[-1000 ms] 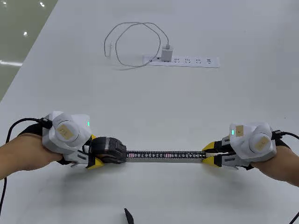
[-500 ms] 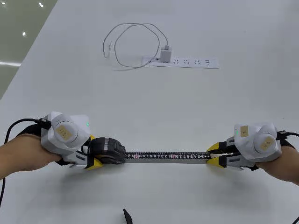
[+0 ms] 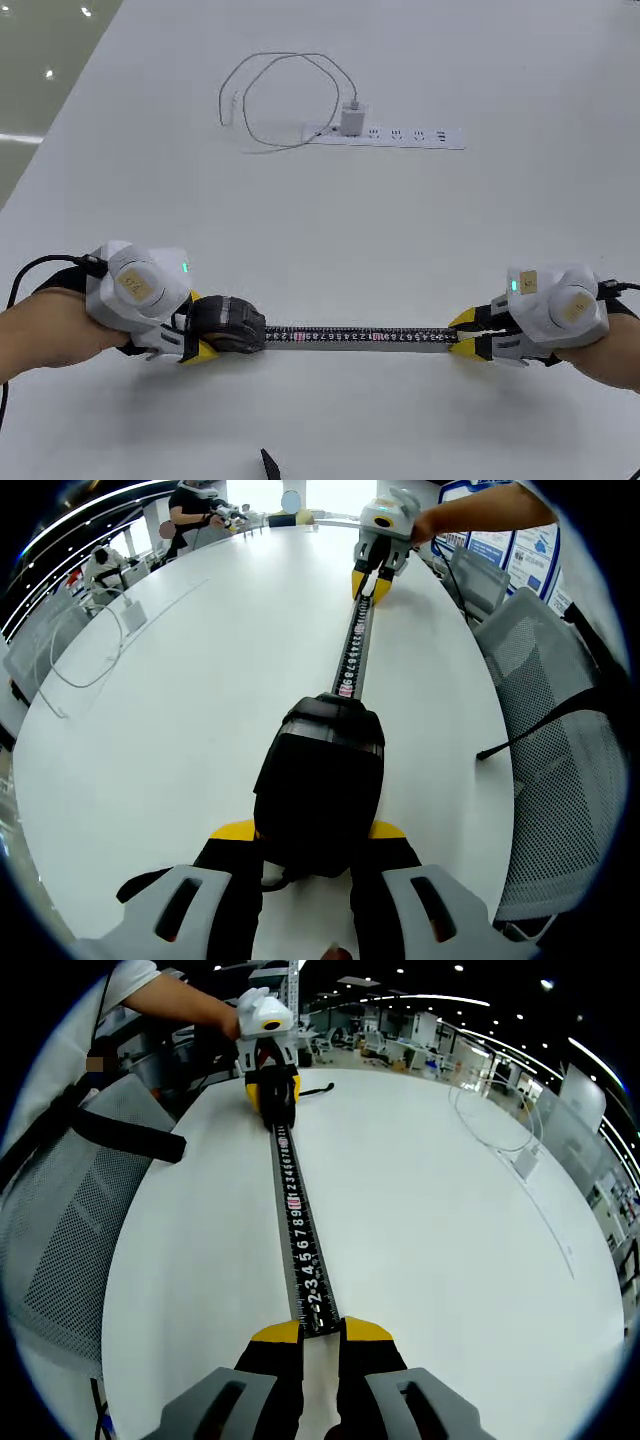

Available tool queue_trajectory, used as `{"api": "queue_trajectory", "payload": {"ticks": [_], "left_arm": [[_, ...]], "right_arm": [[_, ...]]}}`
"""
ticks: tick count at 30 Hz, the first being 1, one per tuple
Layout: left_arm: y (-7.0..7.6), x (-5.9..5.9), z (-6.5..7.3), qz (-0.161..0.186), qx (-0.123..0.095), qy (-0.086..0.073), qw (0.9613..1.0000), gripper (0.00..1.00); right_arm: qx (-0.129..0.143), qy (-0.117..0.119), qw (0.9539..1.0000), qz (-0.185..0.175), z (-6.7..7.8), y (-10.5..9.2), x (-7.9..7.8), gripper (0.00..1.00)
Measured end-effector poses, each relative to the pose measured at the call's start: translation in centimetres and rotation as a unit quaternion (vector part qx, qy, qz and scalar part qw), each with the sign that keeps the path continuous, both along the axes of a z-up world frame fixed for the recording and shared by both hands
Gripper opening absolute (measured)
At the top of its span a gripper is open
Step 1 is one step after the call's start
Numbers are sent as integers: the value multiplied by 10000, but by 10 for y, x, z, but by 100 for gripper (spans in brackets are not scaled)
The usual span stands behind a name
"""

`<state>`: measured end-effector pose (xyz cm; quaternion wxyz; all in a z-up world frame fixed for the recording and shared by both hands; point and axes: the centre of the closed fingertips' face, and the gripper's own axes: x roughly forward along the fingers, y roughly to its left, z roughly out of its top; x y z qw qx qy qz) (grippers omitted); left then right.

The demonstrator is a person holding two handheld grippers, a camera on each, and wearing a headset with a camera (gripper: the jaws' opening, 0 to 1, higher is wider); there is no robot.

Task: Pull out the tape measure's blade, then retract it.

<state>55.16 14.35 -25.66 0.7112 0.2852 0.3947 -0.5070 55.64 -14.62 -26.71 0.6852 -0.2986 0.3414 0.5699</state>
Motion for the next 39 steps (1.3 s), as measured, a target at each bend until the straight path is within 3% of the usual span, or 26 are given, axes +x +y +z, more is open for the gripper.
{"api": "queue_trajectory", "payload": {"ticks": [23, 39], "left_arm": [[-1, 2, -1, -6, -51, -3, 10000, 29], [-1, 3, -1, -36, 51, -41, 10000, 29]], "right_arm": [[-172, 113, 9998, 4, 1, -6, 0, 8], [-422, 188, 9986, 247, -1, -7, 0, 9]]}}
